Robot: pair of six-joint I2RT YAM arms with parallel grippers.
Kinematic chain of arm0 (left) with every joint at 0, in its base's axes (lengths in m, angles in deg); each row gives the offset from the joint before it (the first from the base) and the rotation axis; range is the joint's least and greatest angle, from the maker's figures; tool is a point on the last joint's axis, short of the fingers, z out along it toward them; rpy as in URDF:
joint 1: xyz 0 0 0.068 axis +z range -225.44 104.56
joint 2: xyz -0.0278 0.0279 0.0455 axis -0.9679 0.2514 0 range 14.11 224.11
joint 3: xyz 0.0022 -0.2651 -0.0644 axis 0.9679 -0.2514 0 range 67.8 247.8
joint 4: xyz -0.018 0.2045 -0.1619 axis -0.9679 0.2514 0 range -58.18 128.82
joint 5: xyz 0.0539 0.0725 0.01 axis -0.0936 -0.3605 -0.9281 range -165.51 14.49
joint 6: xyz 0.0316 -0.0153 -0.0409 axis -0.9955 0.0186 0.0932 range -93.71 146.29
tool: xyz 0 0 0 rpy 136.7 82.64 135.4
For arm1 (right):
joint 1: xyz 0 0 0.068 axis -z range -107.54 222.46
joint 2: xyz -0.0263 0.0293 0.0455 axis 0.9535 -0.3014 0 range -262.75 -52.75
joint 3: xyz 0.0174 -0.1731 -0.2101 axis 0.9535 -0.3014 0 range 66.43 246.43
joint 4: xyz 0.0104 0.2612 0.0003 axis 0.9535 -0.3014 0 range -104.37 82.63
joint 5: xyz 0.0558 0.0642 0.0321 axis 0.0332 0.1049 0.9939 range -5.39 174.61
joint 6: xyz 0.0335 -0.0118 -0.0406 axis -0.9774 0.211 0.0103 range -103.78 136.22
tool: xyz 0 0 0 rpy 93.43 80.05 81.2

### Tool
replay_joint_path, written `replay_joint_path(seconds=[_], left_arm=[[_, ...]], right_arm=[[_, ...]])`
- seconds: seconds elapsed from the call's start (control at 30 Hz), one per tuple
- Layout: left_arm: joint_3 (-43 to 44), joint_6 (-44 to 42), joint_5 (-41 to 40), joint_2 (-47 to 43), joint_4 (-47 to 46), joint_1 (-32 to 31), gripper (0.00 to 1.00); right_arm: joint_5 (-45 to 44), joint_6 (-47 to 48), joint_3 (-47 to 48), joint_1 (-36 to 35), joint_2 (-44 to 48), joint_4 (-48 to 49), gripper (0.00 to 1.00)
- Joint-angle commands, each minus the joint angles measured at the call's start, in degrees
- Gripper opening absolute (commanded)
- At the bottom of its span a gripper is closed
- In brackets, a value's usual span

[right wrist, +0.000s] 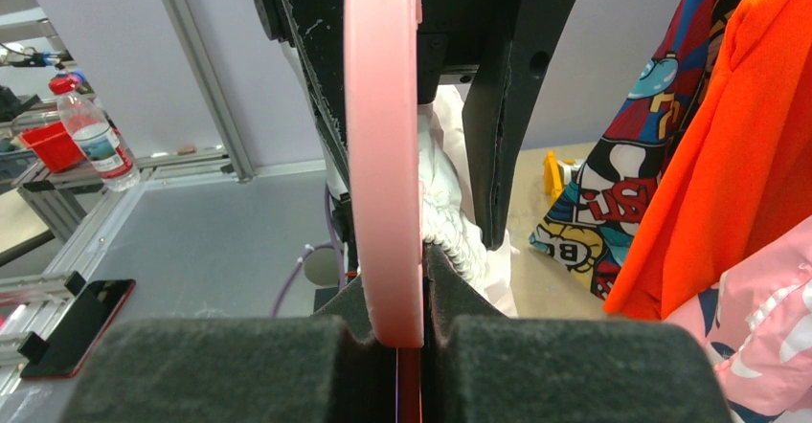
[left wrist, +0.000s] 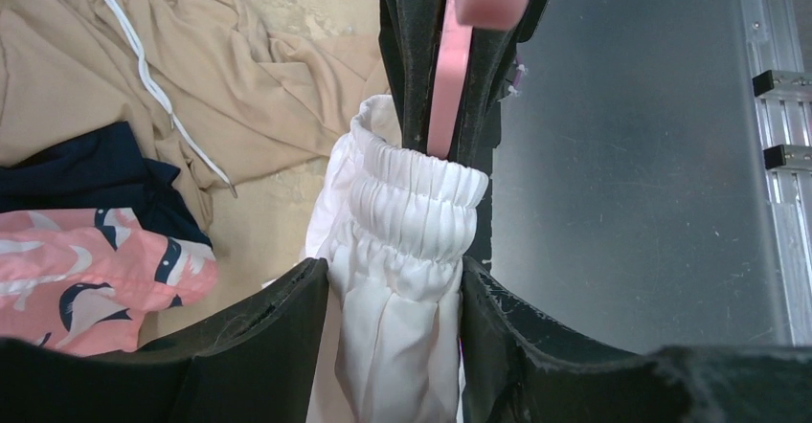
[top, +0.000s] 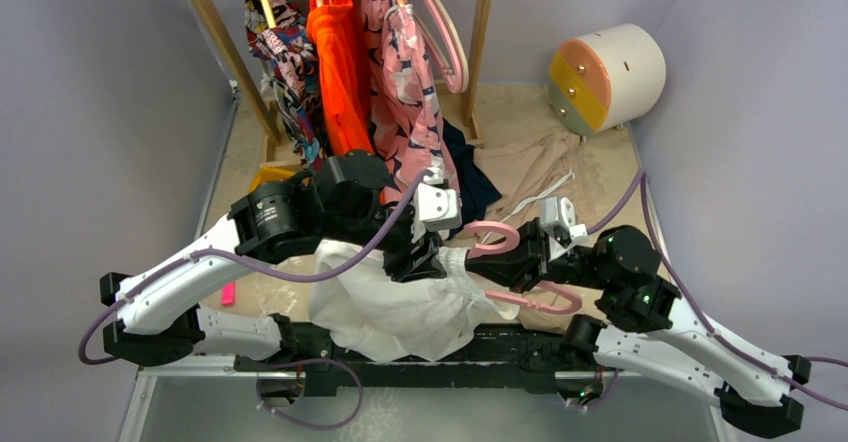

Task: Place the shorts on the hanger
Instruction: Hang the shorts on the hanger.

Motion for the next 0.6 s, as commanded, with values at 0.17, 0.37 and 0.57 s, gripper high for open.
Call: replay_joint_path(seconds=[0.17,0.37,0.57], left_arm=[[-1.8,-2.1,3.2,-0.1,-2.1,-0.6,0.27],[-2.6,-2.0,1.9,-0.5,-2.3,-0.6,0.0],[-4.7,-0.5,-3.5,-3.8,-6.3,-0.6,0.0]], right_arm=[[2.2,0.0,3.4,-0.3,-0.1,7.0,0.0],[2.9,0.1,4.3,-0.2,-0.8,6.8,0.0],[3.3,0.8,6.0,-0.3,-1.3,2.9,0.0]])
